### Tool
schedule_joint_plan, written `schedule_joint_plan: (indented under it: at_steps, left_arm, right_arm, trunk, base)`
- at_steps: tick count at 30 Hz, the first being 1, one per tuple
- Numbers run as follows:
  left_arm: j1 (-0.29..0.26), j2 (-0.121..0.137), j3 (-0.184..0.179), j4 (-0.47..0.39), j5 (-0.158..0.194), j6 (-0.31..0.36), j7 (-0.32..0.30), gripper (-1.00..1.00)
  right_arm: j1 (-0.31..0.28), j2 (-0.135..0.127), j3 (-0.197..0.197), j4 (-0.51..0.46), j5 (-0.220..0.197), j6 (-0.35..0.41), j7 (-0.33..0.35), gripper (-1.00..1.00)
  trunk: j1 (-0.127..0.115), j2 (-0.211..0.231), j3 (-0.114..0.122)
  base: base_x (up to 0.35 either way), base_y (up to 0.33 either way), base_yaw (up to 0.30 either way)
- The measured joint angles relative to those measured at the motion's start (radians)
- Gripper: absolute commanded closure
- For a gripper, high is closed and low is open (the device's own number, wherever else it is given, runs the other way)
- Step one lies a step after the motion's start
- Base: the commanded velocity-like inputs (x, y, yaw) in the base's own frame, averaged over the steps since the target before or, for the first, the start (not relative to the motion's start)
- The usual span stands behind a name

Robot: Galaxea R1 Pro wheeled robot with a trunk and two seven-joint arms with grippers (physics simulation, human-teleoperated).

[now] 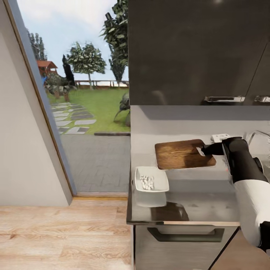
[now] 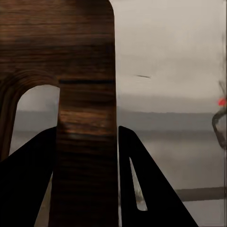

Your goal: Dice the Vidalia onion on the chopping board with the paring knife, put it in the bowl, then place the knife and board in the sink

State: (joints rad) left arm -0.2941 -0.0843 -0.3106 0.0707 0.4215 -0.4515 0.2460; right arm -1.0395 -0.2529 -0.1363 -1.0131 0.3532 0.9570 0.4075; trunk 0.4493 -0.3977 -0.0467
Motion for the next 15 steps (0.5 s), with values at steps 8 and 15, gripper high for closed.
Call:
schedule_joint_plan:
  at_steps: [8, 15]
  left_arm:
    - [0.000, -0.001, 0.000, 0.000, 0.000, 0.000, 0.000, -1.00]
    - [0.000, -0.001, 0.000, 0.000, 0.000, 0.000, 0.000, -1.00]
  right_arm:
    - [0.002, 0.003, -0.058, 0.025, -0.006, -0.035, 0.000, 1.00]
    - [0.002, 0.003, -0.058, 0.103, -0.004, -0.084, -0.002, 1.00]
  trunk:
    - [0.000, 0.000, 0.000]
    - [0.001, 0.000, 0.000]
  base:
    - [-0.185, -0.250, 0.000]
    - [-0.265, -0.227, 0.000]
